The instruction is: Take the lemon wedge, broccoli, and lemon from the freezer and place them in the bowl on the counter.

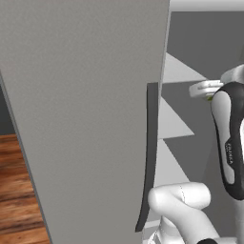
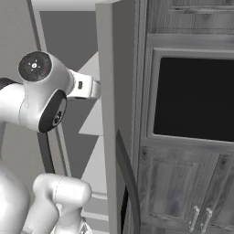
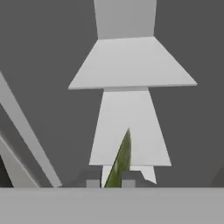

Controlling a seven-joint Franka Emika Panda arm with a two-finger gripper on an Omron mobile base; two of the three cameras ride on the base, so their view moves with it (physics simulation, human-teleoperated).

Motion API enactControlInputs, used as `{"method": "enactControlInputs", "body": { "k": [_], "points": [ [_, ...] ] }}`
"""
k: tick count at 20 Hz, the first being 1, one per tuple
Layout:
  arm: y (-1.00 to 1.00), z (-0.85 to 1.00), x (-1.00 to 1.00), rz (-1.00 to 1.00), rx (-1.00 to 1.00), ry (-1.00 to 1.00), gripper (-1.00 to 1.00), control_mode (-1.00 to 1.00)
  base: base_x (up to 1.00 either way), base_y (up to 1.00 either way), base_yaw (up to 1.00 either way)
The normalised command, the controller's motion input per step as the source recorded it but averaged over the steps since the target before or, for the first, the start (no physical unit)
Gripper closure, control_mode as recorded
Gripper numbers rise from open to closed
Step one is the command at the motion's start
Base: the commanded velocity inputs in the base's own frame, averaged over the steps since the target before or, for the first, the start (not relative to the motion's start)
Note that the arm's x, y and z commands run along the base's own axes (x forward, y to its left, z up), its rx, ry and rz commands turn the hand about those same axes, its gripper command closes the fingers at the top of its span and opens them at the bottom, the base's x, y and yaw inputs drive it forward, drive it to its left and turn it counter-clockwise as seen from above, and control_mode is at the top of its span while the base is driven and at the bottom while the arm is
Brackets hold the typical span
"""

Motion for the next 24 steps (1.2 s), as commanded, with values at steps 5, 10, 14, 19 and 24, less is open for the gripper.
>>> {"method": "enactControlInputs", "body": {
  "k": [5, 10, 14, 19, 24],
  "points": [
    [0.0, 0.0, -0.42, 0.0, 0.0, 0.07, 1.0, -1.0, 0.0, 0.0, 0.0],
    [0.0, 0.0, -0.38, 0.0, 0.0, 0.0, 1.0, -1.0, 0.0, 0.0, 0.0],
    [0.0, 0.0, -0.25, 0.0, 0.0, 0.0, 1.0, 1.0, -0.3, 0.05, 0.0],
    [0.0, 0.0, 0.0, 0.0, 0.0, 0.0, 1.0, 1.0, -0.86, 0.79, 0.0],
    [0.0, 0.0, 0.0, 0.0, 0.0, 0.0, 1.0, 1.0, -0.47, 1.0, 0.02]
  ]
}}
